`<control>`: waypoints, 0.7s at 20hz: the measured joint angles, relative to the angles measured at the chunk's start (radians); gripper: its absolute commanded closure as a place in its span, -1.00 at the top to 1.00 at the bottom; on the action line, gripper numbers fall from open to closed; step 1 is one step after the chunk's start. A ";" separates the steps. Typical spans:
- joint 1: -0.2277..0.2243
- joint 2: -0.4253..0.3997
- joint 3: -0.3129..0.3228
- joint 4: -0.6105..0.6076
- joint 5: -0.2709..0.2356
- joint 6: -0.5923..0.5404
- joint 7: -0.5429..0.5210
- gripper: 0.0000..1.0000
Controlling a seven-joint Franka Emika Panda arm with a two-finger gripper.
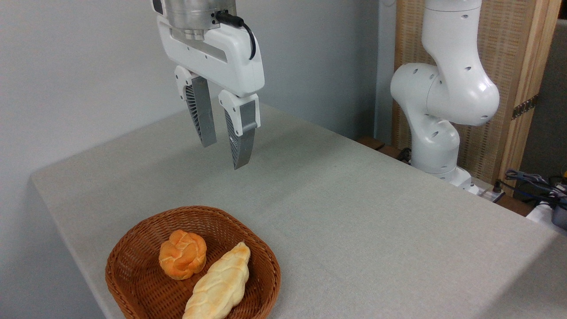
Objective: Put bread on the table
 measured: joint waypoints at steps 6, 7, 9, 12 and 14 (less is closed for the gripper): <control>-0.001 0.016 -0.005 -0.049 0.000 0.101 0.000 1.00; -0.002 0.026 -0.008 -0.068 0.000 0.144 0.000 1.00; -0.013 0.054 -0.012 -0.102 0.000 0.226 0.000 1.00; -0.027 0.093 -0.013 -0.154 0.000 0.352 0.000 1.00; -0.030 0.106 -0.013 -0.198 0.000 0.436 0.000 1.00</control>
